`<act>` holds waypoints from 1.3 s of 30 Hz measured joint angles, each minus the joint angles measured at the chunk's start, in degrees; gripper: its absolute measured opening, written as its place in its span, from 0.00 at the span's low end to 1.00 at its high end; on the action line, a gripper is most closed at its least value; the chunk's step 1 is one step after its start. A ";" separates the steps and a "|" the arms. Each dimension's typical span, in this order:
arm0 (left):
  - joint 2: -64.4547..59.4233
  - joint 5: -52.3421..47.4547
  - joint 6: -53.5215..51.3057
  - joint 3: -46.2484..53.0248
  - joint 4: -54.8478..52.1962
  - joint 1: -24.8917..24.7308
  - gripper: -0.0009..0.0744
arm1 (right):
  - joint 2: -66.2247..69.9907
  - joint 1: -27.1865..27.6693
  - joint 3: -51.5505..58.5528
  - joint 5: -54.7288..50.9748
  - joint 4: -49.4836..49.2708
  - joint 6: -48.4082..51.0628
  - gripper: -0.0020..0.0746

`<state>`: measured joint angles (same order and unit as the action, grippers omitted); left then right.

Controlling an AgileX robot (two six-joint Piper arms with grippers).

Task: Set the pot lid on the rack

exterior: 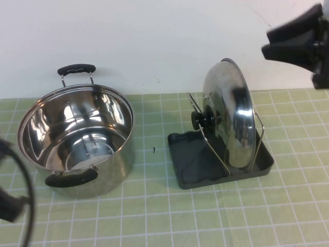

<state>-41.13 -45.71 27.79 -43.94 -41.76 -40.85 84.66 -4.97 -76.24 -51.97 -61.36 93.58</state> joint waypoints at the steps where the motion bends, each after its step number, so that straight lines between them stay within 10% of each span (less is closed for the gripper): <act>1: 0.55 -2.35 1.22 0.00 -2.59 0.00 0.01 | -0.96 0.00 -0.11 -1.10 2.99 -1.82 0.20; 8: 1.53 -18.71 9.26 -1.81 -10.57 0.00 0.01 | -4.54 0.00 -0.22 -9.24 35.15 -23.70 0.04; 15: 6.86 -13.56 14.47 -0.11 -2.01 0.00 0.01 | -8.45 0.00 -0.22 -6.88 58.57 -42.86 0.03; 39: 30.59 32.20 15.05 32.62 4.78 0.00 0.01 | -56.98 0.00 54.15 21.59 28.87 -29.53 0.03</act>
<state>-10.53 -13.51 42.83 -11.32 -36.97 -40.85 27.67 -4.97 -22.09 -30.38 -32.49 64.05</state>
